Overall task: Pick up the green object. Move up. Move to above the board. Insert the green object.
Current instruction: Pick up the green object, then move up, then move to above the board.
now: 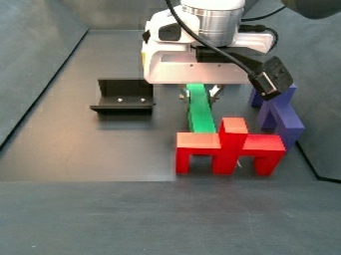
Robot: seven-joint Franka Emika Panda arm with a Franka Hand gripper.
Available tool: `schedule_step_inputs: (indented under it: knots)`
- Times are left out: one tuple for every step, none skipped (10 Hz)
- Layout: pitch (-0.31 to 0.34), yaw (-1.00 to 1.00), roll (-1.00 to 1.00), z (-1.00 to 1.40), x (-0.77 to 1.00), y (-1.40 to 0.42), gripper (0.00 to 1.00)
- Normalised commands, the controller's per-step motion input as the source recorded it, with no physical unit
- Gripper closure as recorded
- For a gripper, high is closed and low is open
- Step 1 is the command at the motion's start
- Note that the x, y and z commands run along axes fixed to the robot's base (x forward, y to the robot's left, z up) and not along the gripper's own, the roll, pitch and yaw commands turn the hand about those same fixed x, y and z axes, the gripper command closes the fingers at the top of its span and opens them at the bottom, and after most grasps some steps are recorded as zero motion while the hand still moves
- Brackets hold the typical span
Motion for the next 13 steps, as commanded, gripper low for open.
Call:
schedule_step_inputs:
  knots:
    - [0.000, 0.00, 0.00, 0.00, 0.00, 0.00, 1.00]
    - [0.000, 0.00, 0.00, 0.00, 0.00, 0.00, 1.00]
    - [0.000, 0.00, 0.00, 0.00, 0.00, 0.00, 1.00]
    - [0.000, 0.00, 0.00, 0.83, 0.00, 0.00, 1.00]
    - [0.069, -0.05, -0.02, 0.81, -0.09, -0.02, 1.00]
    - [0.092, -0.05, -0.02, 0.70, -0.12, -0.03, 1.00]
    - [0.067, -0.03, 0.03, 0.33, -0.06, 0.00, 1.00]
    - [0.000, 0.00, 0.00, 1.40, 0.00, 0.00, 1.00]
    - [0.020, 0.00, 0.00, 1.40, -0.01, 0.00, 1.00]
    - [0.052, 0.01, 0.03, 1.40, -0.04, 0.00, 1.00]
    - [0.028, 0.01, 0.06, 1.40, -0.02, 0.00, 1.00]
    - [0.042, 0.01, 0.03, 1.40, 0.01, 0.00, 1.00]
    - [0.071, 0.01, 0.01, 1.40, 0.00, 0.00, 1.00]
